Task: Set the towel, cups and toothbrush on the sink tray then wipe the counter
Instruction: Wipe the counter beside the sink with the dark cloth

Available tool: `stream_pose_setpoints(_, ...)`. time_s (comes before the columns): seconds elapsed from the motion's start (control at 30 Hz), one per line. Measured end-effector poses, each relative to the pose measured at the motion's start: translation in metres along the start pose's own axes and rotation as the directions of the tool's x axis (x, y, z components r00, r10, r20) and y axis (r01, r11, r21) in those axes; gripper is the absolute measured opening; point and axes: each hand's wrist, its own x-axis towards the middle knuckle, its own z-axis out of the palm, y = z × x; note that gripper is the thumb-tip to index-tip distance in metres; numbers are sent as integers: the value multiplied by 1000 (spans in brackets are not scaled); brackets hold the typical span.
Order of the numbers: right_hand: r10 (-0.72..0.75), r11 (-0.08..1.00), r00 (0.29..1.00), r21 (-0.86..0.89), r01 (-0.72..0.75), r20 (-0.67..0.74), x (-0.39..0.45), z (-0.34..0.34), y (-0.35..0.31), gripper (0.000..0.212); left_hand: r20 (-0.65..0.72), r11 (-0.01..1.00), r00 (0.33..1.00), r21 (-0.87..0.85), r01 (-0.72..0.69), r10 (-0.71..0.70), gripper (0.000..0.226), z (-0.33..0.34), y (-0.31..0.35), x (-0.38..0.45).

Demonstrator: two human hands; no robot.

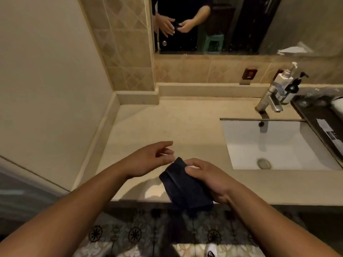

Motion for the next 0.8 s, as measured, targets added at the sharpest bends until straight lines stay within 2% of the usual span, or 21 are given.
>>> stream_pose_setpoints(0.03,-40,997,999,-74,38,-36,-5,-2,-10,15,56,1000,998,23,-8,7,70,-2,13,-3)
stream_pose_setpoints(0.1,-117,951,990,-296,89,-77,-14,-6,-29,18,113,997,994,81,-21,11,73,-3,34,-6)
stream_pose_setpoints(0.2,-198,790,977,-602,114,-76,-21,-13,-48,27,111,969,993,235,-74,49,57,-2,58,-3)
stream_pose_setpoints(0.3,-253,713,967,-676,186,-2,-25,-26,-62,29,123,959,986,243,-143,116,23,3,72,4)
stream_pose_setpoints(0.37,-190,713,980,-677,181,62,-28,-39,-67,37,77,959,986,232,-163,149,11,6,76,11)
stream_pose_setpoints(0.4,-160,679,984,-714,168,80,-29,-47,-67,44,37,961,986,222,-166,162,9,6,77,15)
stream_pose_setpoints(0.43,-155,612,984,-774,165,87,-28,-55,-65,46,-1,964,985,208,-168,172,8,7,77,19)
stream_pose_setpoints(0.53,-267,387,960,-903,186,83,-17,-79,-60,11,-84,953,978,251,-167,193,9,10,70,30)
stream_pose_setpoints(0.57,-316,321,945,-929,186,80,-11,-86,-59,8,-113,933,971,319,-164,209,10,13,66,34)
stream_pose_setpoints(0.7,-477,79,865,-972,220,157,25,-110,-54,17,-224,696,904,710,-103,363,13,27,41,58)
stream_pose_setpoints(0.8,-484,-98,855,-982,159,187,64,-125,-48,10,-277,610,904,792,22,326,12,32,17,86)
